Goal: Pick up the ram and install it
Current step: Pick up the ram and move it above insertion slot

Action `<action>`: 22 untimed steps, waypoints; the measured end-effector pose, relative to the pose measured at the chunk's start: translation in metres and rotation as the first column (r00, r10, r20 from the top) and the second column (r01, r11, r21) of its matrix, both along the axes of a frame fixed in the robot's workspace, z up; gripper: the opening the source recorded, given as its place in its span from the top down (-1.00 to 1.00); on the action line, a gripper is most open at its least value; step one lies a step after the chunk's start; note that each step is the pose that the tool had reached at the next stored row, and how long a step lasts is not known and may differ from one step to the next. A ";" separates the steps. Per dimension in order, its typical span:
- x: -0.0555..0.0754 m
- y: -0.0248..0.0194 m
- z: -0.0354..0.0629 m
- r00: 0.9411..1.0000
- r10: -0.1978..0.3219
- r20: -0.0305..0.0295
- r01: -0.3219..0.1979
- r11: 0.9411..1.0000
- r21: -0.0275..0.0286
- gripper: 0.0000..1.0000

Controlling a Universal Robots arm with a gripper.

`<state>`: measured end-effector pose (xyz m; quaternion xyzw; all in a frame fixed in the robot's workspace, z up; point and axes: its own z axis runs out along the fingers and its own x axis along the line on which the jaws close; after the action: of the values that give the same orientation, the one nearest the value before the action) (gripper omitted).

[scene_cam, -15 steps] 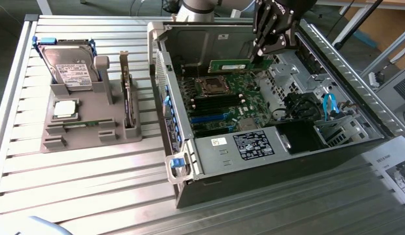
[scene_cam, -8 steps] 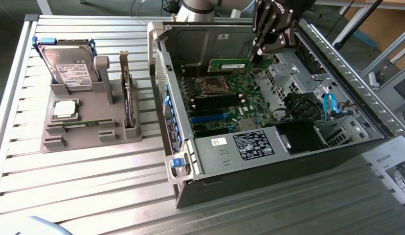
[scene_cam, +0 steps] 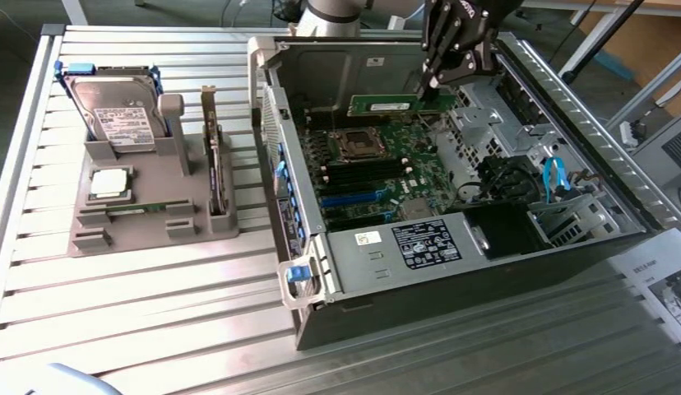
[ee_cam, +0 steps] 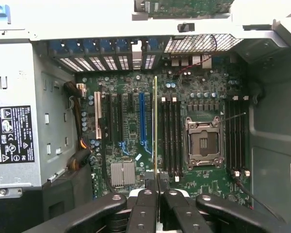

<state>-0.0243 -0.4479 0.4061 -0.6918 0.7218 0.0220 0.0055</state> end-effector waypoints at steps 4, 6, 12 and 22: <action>0.000 0.0047 0.0000 1.000 0.000 0.000 0.000 1.000 0.000 0.76; 0.000 0.0077 0.0000 1.000 0.000 0.000 0.000 1.000 0.000 0.76; 0.000 0.0152 0.0000 1.000 0.000 0.000 0.000 1.000 0.000 0.76; 0.000 0.0194 -0.0025 1.000 0.000 0.000 0.000 1.000 0.000 0.76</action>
<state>-0.0243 -0.4285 0.4036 -0.6918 0.7218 0.0220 0.0055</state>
